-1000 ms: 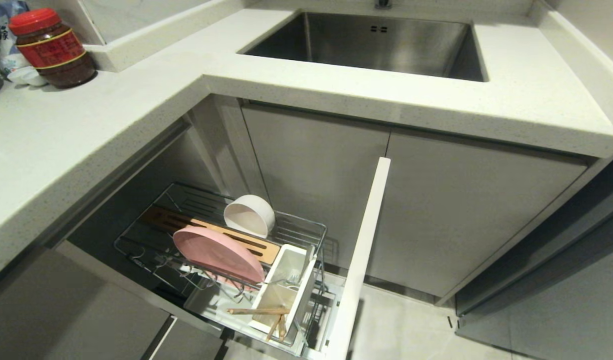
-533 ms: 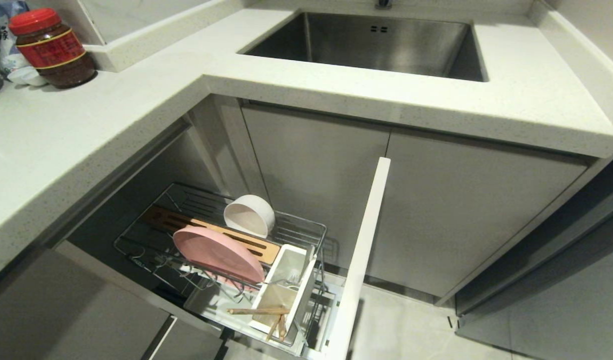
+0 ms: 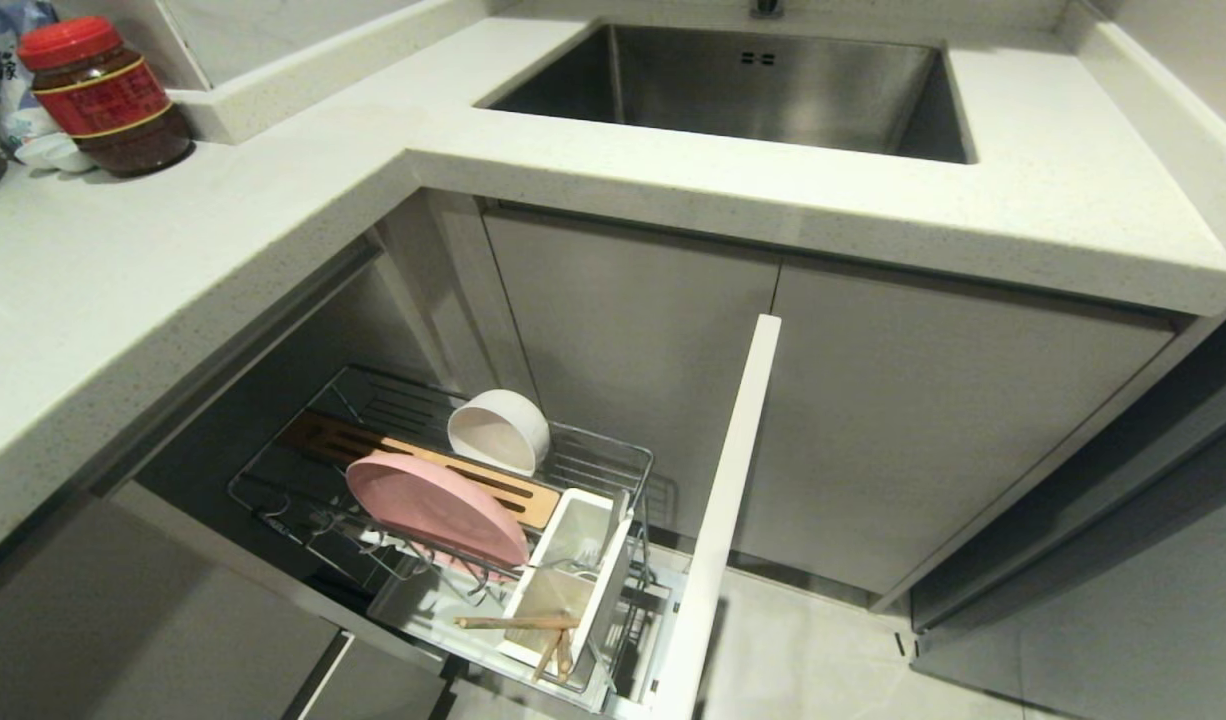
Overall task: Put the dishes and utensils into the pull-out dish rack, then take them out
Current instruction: Take the plate out of the cupboard
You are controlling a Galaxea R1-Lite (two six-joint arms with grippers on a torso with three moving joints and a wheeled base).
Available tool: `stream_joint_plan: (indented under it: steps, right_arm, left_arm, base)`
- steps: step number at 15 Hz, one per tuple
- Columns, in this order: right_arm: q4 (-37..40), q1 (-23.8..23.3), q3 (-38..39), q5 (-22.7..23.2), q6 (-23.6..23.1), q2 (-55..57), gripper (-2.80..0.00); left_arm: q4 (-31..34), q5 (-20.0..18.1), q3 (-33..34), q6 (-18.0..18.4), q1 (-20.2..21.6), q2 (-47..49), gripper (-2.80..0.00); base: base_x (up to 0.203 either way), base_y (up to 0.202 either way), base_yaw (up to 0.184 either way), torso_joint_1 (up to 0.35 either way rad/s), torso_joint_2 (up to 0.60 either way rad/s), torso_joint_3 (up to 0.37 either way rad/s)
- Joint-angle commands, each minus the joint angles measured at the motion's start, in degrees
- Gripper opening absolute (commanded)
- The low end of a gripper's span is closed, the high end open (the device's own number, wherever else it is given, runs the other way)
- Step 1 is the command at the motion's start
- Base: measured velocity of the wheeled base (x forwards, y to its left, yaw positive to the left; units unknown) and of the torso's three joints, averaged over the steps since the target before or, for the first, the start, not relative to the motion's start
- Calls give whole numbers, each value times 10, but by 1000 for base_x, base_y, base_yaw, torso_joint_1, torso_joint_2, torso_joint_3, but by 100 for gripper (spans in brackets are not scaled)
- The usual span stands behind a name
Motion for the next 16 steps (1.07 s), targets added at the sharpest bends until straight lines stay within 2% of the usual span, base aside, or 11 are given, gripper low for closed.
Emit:
stream_joint_plan:
  steps: [1,2,4,6,8,11,12,14,16]
  right_arm:
    - [0,0,15,0,0,0,-280]
    - [0,0,15,0,0,0,-280]
    - [0,0,15,0,0,0,-280]
    - [0,0,15,0,0,0,-280]
    - [0,0,15,0,0,0,-280]
    - [0,0,15,0,0,0,-280]
    - [0,0,15,-1,0,0,-280]
    - [0,0,15,0,0,0,-280]
    - [0,0,15,0,0,0,-280]
  left_arm:
    - [-4,-3,7,11,0,1,-280]
    - [-6,-4,1,53,0,1,-280]
    - [9,-4,-68,91,0,2,-280]
    - [67,-2,-191,114,0,13,-280]
    - [148,-5,-347,146,1,44,-280]
    - [208,-29,-566,184,17,159,-280]
    - [213,-40,-627,178,26,214,-280]
    - [217,-56,-762,115,40,328,-280]
    - [230,-64,-881,-13,44,429,-280]
  base:
    - [0,0,0,0,0,0]
    - [0,0,0,0,0,0]
    - [0,0,0,0,0,0]
    - [0,0,0,0,0,0]
    - [0,0,0,0,0,0]
    - [0,0,0,0,0,0]
    - [0,0,0,0,0,0]
    - [0,0,0,0,0,0]
    - [0,0,0,0,0,0]
